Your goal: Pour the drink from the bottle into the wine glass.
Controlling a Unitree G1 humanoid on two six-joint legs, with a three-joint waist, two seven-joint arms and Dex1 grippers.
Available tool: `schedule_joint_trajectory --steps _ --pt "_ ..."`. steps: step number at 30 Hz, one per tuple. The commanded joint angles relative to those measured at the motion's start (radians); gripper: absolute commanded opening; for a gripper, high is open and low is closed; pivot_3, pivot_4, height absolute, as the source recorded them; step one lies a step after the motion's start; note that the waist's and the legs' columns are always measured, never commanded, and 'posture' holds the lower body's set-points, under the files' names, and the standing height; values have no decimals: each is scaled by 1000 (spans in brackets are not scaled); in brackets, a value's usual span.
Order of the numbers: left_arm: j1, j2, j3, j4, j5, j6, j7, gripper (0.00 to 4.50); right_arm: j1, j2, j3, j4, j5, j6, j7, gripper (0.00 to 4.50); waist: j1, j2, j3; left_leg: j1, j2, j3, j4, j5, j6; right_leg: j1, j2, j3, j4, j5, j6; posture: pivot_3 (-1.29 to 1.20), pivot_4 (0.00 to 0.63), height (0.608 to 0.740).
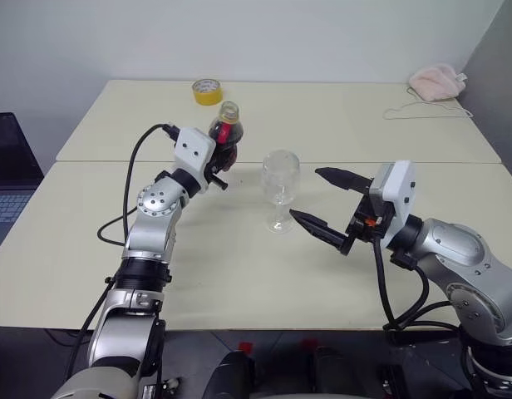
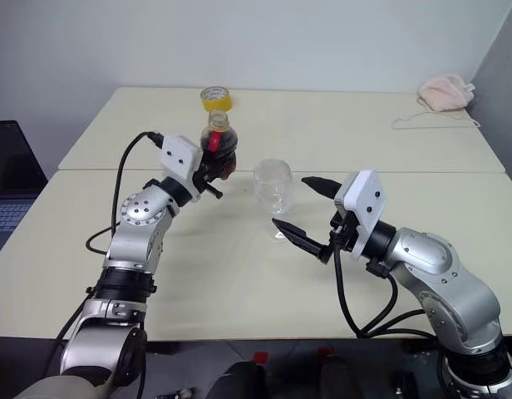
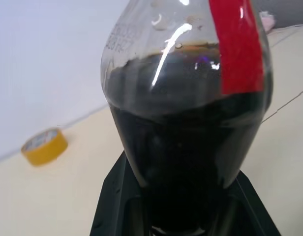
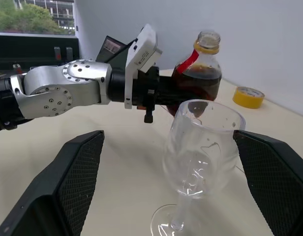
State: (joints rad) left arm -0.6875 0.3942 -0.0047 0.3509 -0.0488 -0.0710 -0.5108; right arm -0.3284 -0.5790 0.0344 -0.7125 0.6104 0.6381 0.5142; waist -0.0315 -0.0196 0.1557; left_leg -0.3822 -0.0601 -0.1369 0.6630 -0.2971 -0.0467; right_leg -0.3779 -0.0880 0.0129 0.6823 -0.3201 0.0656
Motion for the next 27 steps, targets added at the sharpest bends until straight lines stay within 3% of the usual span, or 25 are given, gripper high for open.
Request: schedule_joint_trajectory --steps 1,11,15,27 --pt "-64 17 -26 6 54 -126 2 791 -36 14 0 -27 12 33 -30 4500 0 0 0 0 0 0 0 0 0 0 0 0 0 0 0 0 150 740" --pt "-137 66 -83 163 187 -403 25 791 -71 34 -21 -23 38 104 -51 4500 -2 0 0 0 0 1 0 0 0 -1 0 0 0 0 0 0 150 740" --pt "-160 92 -99 206 236 -504 42 791 -57 -8 -41 -33 45 115 -22 4500 -1 0 0 -1 0 0 0 0 0 -1 0 0 0 0 0 0 150 740" --pt "-230 156 -141 328 371 -687 124 763 -84 -9 -31 -34 55 116 -32 4500 -2 0 0 -1 -1 0 0 0 0 -1 0 0 1 0 0 0 150 740"
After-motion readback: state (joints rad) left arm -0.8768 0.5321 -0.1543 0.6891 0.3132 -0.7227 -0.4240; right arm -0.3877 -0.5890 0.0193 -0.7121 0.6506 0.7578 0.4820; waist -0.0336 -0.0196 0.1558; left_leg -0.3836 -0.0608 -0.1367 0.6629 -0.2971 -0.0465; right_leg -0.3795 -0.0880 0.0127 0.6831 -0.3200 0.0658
